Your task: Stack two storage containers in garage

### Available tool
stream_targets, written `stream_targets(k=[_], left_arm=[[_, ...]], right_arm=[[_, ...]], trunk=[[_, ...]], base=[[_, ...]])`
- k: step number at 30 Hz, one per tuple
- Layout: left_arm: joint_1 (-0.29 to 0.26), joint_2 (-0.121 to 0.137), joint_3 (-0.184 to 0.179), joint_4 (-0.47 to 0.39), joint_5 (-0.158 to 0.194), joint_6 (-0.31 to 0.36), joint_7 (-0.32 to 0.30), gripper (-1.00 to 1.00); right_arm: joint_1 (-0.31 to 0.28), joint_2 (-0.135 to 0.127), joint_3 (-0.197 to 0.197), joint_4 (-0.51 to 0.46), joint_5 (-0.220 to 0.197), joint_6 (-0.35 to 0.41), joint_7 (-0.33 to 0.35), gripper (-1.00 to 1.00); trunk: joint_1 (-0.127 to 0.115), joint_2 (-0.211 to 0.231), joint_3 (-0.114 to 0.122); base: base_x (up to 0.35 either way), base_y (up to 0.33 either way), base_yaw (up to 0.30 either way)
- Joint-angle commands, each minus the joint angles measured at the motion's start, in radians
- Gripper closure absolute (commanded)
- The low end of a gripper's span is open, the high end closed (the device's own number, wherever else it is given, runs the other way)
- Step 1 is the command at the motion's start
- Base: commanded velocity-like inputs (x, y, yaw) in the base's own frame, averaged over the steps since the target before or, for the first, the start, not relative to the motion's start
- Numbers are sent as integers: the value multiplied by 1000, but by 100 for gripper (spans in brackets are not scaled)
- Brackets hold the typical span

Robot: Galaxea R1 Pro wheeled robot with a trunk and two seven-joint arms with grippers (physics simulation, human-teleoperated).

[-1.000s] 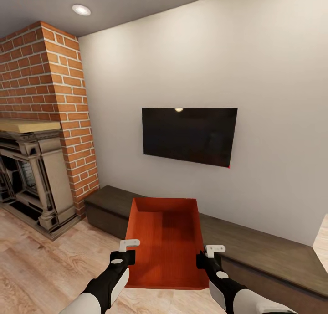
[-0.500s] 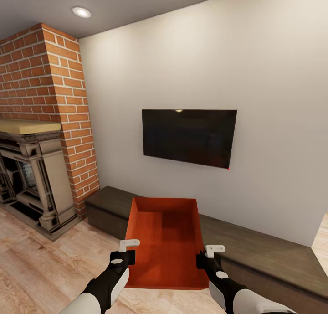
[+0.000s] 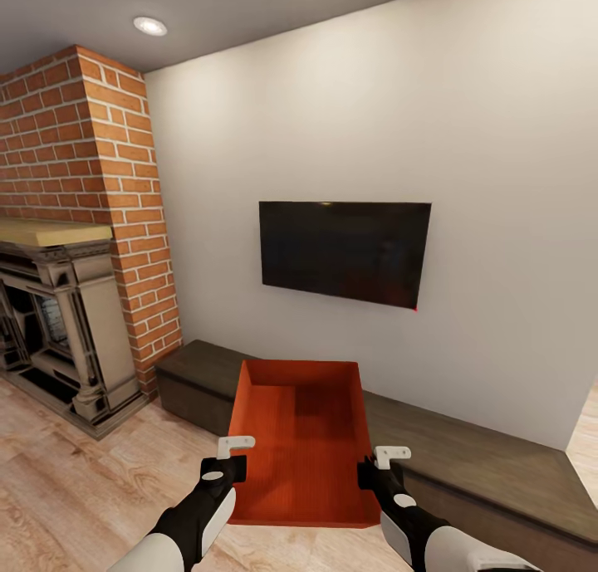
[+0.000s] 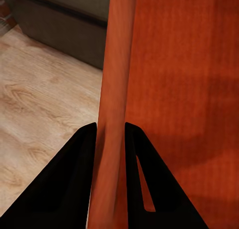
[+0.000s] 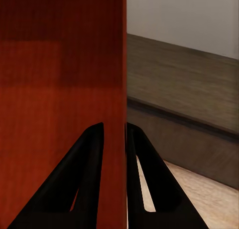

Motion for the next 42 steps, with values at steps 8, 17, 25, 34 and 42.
stream_targets(k=[8,17,25,34,42], left_arm=[[-1,1,15,-1,10,7,11,100],[-1,1,16,-1,10,7,11,100],[-1,1,17,-1,11,6,11,100],[-1,1,17,-1,11,6,11,100],[-1,1,17,-1,10,6,11,100]], right_arm=[[1,-4,61,-2,-3,-6,-7,100],[1,-4,61,-2,-5,-6,-7,100],[1,-4,61,-2,-5,-6,-7,100],[1,-5,60,-2,-17,-6,-8,100],[1,-4,61,-2,-9,-7,-8,100]], trunk=[[-31,56,25],[-65,119,53],[-88,161,72],[-88,161,72],[-88,161,72]], base=[[0,0,0],[0,0,0],[0,0,0],[0,0,0],[0,0,0]])
